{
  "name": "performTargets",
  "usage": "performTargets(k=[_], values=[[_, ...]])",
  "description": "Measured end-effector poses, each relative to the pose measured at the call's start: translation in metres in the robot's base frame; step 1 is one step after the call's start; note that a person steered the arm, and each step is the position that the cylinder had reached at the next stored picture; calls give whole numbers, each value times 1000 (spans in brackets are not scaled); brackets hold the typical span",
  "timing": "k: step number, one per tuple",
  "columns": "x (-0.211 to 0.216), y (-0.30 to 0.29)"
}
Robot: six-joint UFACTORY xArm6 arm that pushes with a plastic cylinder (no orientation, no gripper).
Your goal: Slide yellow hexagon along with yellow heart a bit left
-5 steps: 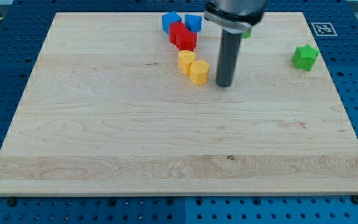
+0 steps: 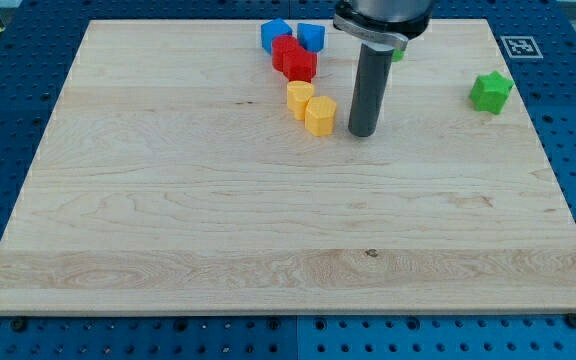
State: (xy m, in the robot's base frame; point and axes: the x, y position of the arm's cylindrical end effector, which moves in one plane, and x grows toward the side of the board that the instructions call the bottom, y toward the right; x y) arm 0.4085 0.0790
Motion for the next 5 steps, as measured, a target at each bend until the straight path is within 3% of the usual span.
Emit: performTargets(k=[5], values=[[11,-59]])
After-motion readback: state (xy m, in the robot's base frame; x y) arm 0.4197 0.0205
